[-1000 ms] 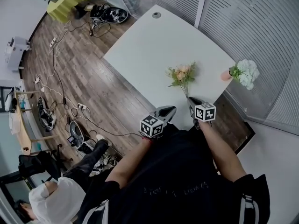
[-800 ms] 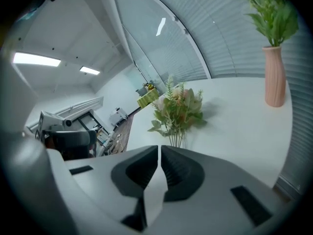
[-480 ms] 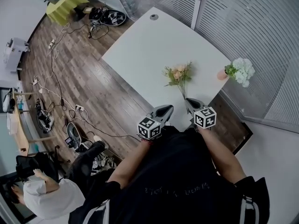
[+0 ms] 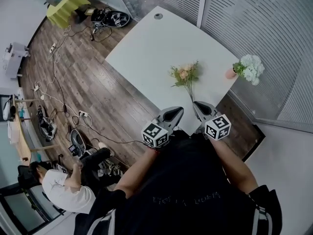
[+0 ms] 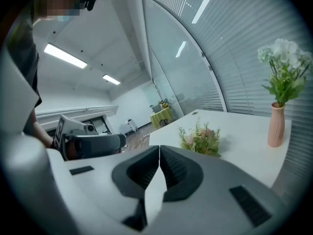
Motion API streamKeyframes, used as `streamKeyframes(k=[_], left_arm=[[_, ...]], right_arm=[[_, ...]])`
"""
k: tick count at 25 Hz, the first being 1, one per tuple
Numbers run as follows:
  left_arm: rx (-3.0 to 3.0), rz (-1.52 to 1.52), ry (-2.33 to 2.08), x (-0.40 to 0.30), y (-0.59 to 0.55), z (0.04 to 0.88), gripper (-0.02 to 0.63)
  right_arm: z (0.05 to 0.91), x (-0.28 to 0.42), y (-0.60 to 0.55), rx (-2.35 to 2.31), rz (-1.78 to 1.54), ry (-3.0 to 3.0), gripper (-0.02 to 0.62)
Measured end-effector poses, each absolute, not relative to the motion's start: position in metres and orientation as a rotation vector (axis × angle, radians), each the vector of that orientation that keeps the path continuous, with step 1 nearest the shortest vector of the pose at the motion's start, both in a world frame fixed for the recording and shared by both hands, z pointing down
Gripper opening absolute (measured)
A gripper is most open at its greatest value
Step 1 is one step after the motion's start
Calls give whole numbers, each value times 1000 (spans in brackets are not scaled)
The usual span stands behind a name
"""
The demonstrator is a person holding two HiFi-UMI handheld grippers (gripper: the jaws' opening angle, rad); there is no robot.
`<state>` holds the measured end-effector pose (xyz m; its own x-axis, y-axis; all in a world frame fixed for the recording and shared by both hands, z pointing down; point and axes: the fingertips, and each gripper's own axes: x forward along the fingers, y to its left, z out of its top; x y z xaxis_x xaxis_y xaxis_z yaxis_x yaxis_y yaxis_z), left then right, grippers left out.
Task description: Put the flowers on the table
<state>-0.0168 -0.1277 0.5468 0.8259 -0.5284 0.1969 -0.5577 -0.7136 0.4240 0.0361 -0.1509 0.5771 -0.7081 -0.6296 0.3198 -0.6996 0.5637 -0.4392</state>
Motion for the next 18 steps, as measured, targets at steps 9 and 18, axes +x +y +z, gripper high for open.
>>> streamKeyframes(k=[9,18], left_arm=[[2618,-17,-805,-11,-118,496,26],[2626,-45,-827,-15,-105,481,25]], right_arm=[[518,38,-132,1147,700,-2790,31],[488,54,-119,1213,743,-2836,31]])
